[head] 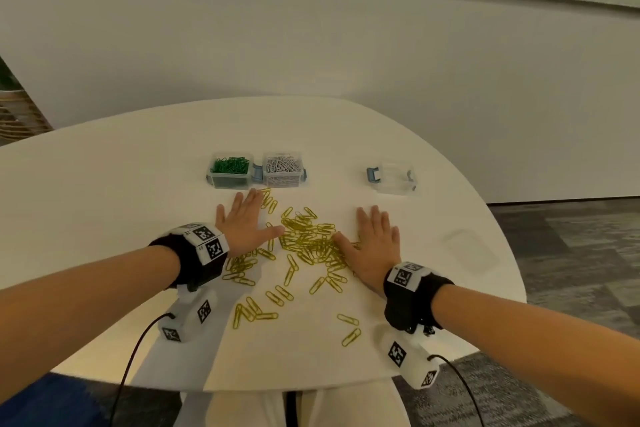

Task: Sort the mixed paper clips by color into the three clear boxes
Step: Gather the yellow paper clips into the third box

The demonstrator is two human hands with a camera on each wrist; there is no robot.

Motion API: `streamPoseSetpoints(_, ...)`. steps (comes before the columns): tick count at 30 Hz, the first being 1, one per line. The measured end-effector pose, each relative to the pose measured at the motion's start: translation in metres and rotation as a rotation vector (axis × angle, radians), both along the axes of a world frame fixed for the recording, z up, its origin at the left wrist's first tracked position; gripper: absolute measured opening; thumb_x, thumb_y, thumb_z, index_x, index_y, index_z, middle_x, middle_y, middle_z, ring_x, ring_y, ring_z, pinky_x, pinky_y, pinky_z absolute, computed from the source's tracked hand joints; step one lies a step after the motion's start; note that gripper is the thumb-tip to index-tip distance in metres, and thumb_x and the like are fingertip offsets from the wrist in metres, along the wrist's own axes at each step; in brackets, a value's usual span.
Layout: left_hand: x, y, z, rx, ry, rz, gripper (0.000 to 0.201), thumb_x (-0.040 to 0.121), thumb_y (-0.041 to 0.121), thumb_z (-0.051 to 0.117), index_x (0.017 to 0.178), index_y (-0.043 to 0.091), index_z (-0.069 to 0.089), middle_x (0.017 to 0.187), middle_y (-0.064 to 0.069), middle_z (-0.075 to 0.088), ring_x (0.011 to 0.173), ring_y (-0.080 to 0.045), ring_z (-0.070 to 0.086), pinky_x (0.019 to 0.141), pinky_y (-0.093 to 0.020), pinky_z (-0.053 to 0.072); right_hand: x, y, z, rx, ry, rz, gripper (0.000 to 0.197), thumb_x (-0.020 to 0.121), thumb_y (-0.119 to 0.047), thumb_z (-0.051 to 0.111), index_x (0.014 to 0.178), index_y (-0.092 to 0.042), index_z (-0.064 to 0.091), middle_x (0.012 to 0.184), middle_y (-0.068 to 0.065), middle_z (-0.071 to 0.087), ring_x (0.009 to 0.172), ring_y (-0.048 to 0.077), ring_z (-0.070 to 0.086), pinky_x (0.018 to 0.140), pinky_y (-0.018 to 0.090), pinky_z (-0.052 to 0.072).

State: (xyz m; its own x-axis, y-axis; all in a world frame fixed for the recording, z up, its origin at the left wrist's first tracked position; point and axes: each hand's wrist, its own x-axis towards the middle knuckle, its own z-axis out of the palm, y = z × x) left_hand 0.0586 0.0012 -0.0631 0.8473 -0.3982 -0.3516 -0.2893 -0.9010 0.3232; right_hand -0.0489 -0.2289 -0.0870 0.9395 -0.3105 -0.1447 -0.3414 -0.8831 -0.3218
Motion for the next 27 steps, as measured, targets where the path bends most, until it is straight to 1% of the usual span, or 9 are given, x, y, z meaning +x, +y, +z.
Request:
streamPoseSetpoints(5,0.014,-0.004,-0.002,-0.040,-0.042,-0.035,0.100,0.081,0.070,0.047,0.152,0.018,-0.001,0.159,0.001,-0.009,0.146,-0.018,-0.010,0.118,-0.047,-0.004,0.035,0.026,0.002,0.031,-0.005,0.206,0.078,0.091,-0.068,0.025,0.153,-0.026,0.002,0.161,0.001,-0.009,0.148,0.021,-0.011,0.120,0.043,-0.005)
streamPoseSetpoints(10,0.017,-0.003,-0.005,0.081,0.011,-0.170,0.122,0.051,0.088,0.016,0.151,0.023,-0.008,0.157,0.007,-0.019,0.144,-0.019,-0.021,0.115,-0.047,-0.012,0.068,0.047,0.010,0.062,0.038,0.442,0.073,0.095,-0.058,0.033,0.154,-0.027,0.004,0.161,-0.001,-0.005,0.149,0.018,-0.007,0.119,0.043,-0.005)
streamPoseSetpoints(16,0.006,0.000,-0.005,0.182,0.034,-0.318,0.105,0.078,0.080,0.031,0.147,0.020,-0.021,0.154,0.004,-0.029,0.140,-0.016,-0.029,0.114,-0.047,-0.017,0.075,0.046,0.026,0.130,0.189,0.578,0.064,0.100,-0.030,0.040,0.154,-0.025,0.007,0.162,-0.002,-0.003,0.148,0.016,-0.006,0.119,0.043,-0.007)
streamPoseSetpoints(18,-0.003,0.002,-0.006,0.178,0.049,-0.373,0.119,0.063,0.091,0.023,0.146,0.020,-0.023,0.152,0.006,-0.031,0.139,-0.015,-0.031,0.114,-0.047,-0.018,0.066,0.039,0.031,0.292,0.224,0.579,0.065,0.098,-0.018,0.043,0.153,-0.027,0.010,0.161,-0.002,0.008,0.147,0.015,0.009,0.120,0.037,0.003)
streamPoseSetpoints(19,-0.008,0.003,-0.007,0.169,0.059,-0.397,0.129,0.050,0.098,0.017,0.147,0.021,-0.023,0.152,0.007,-0.031,0.139,-0.015,-0.031,0.113,-0.047,-0.019,0.061,0.033,0.034,0.398,0.217,0.541,0.065,0.097,-0.011,0.043,0.153,-0.030,0.015,0.159,-0.003,0.020,0.142,0.013,0.027,0.117,0.029,0.018)
streamPoseSetpoints(21,-0.014,0.006,-0.006,0.103,0.067,-0.407,0.141,0.036,0.102,0.010,0.148,0.022,-0.017,0.152,0.011,-0.027,0.140,-0.014,-0.028,0.113,-0.045,-0.018,0.058,0.025,0.041,0.504,0.112,0.430,0.061,0.094,-0.002,0.043,0.147,-0.031,0.032,0.146,-0.006,0.045,0.104,-0.001,0.056,0.088,0.011,0.043)
streamPoseSetpoints(22,-0.015,0.007,-0.004,0.044,0.087,-0.377,0.138,0.040,0.101,0.018,0.150,0.023,-0.012,0.155,0.011,-0.022,0.142,-0.014,-0.025,0.114,-0.045,-0.016,0.062,0.024,0.044,0.484,0.057,0.382,0.053,0.094,-0.005,0.045,0.141,-0.030,0.043,0.137,-0.006,0.054,0.092,-0.003,0.058,0.079,0.010,0.046)
streamPoseSetpoints(24,-0.018,0.006,0.003,-0.100,0.131,-0.274,0.116,0.058,0.084,0.039,0.151,0.025,0.001,0.158,0.006,-0.008,0.145,-0.013,-0.015,0.116,-0.043,-0.012,0.075,0.025,0.049,0.384,0.015,0.315,0.033,0.092,-0.019,0.057,0.125,-0.025,0.061,0.119,-0.002,0.065,0.092,0.009,0.061,0.078,0.019,0.048)
streamPoseSetpoints(27,-0.014,0.005,0.004,-0.255,0.160,-0.153,0.100,0.065,0.069,0.047,0.149,0.027,0.012,0.157,0.002,0.010,0.146,-0.016,0.003,0.119,-0.043,-0.004,0.088,0.037,0.052,0.245,0.098,0.302,0.026,0.080,-0.031,0.074,0.102,-0.018,0.067,0.094,-0.003,0.060,0.086,0.013,0.055,0.062,0.017,0.040)
